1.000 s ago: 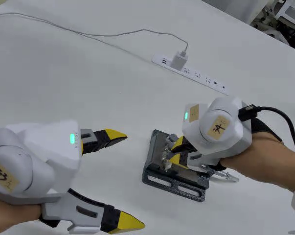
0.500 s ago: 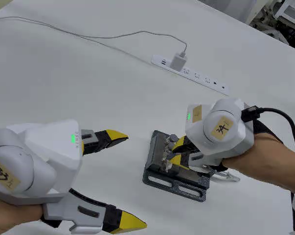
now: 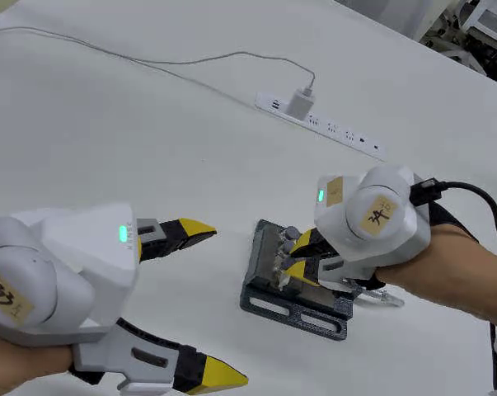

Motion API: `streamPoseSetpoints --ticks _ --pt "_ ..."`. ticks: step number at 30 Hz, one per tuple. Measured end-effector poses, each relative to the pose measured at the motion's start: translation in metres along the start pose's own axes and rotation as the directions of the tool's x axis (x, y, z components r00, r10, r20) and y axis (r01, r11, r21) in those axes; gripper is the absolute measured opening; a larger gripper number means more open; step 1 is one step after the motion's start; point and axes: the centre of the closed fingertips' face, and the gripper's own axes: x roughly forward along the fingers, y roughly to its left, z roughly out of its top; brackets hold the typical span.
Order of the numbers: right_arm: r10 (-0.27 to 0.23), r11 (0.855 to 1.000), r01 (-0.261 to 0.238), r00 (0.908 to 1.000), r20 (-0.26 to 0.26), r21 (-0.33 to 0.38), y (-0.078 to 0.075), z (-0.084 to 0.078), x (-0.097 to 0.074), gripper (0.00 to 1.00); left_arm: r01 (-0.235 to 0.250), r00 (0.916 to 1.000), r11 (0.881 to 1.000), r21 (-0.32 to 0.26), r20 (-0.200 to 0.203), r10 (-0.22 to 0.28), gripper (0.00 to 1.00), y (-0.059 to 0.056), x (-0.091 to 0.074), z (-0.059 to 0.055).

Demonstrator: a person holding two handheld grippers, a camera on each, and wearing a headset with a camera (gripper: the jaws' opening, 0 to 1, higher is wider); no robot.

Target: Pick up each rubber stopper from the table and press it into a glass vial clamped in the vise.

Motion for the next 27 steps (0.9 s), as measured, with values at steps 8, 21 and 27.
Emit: streamPoseSetpoints --ticks 8,21,27 --pt "0.001 1.000 -0.001 0.9998 0.018 0.012 0.000 0.003 -0.002 0.08 -0.003 1.0000 1.000 0.000 0.000 0.003 0.87 0.000 -0.001 0.000" --pt "-0.021 0.999 0.018 0.9974 0.069 0.043 -0.003 0.007 -0.017 0.02 0.000 1.0000 1.000 0.001 -0.003 0.000 0.86 -0.001 -0.001 0.000" --pt "-0.014 0.999 0.010 0.9972 0.073 0.050 -0.001 0.004 -0.016 0.00 0.002 1.0000 1.000 0.002 -0.005 -0.002 0.87 -0.002 -0.001 -0.001"
